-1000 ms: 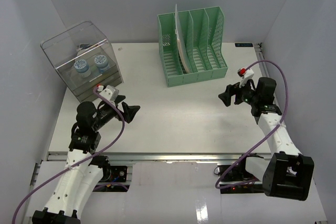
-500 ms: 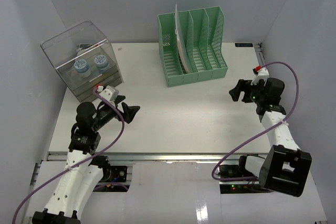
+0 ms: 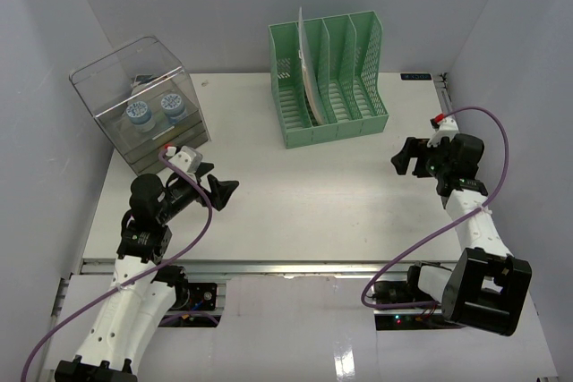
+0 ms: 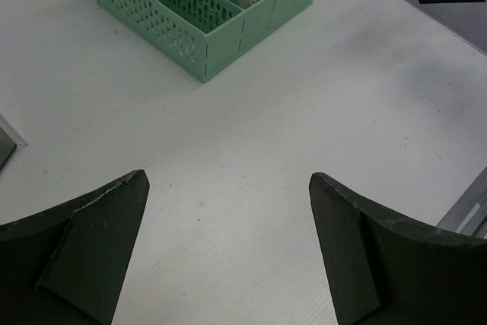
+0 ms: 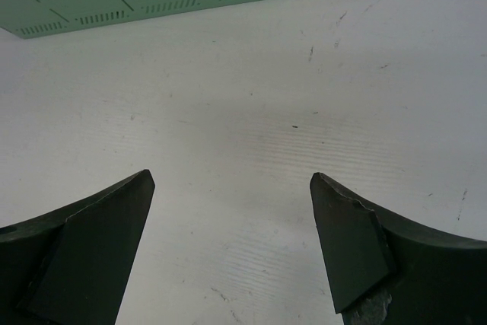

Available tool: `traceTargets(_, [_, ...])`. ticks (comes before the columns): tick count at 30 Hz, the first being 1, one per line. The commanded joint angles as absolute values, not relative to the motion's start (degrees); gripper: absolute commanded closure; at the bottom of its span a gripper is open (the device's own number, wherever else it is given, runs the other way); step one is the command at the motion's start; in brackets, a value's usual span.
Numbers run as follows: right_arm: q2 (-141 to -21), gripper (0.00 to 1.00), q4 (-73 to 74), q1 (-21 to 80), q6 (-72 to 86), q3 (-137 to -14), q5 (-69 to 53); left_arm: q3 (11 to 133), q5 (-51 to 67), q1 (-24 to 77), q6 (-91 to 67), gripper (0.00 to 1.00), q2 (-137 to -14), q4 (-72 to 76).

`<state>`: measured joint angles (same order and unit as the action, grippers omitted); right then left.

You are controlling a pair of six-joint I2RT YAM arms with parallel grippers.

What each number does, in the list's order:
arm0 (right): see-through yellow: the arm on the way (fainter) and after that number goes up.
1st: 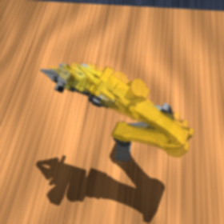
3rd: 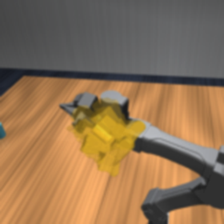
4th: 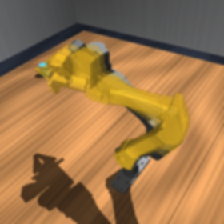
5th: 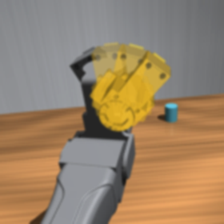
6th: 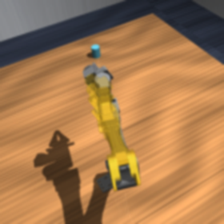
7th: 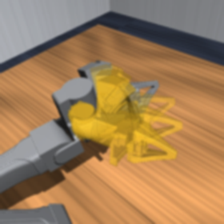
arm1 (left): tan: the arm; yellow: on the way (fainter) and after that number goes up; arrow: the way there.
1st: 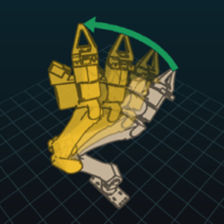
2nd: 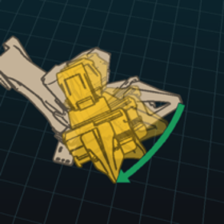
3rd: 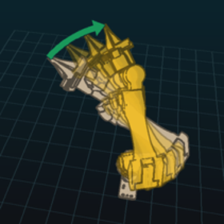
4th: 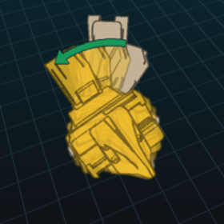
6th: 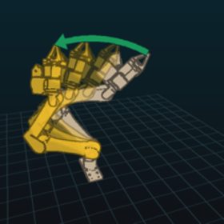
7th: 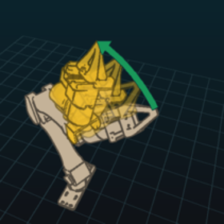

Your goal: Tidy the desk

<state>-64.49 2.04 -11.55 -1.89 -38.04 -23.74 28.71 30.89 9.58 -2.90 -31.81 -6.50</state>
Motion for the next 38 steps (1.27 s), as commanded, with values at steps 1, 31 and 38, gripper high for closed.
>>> traceTargets(1, [-63.0,0.1,2.2,-11.7,-2.8,-39.4,-26.6,29.7,31.2,9.6,-3.0,0.02,-31.6,-7.2])
traceTargets(31, [-60.1,0.1,0.7,-15.4,-5.8,-37.8,-31.6,29.7,30.1,9.7,-2.8,0.02,-29.7,-7.5])
traceTargets(38, [-60.0,0.1,0.2,-16.0,-7.2,-37.2,-30.4,29.7,30.1,9.7,-2.8,0.02,-29.6,-7.5])
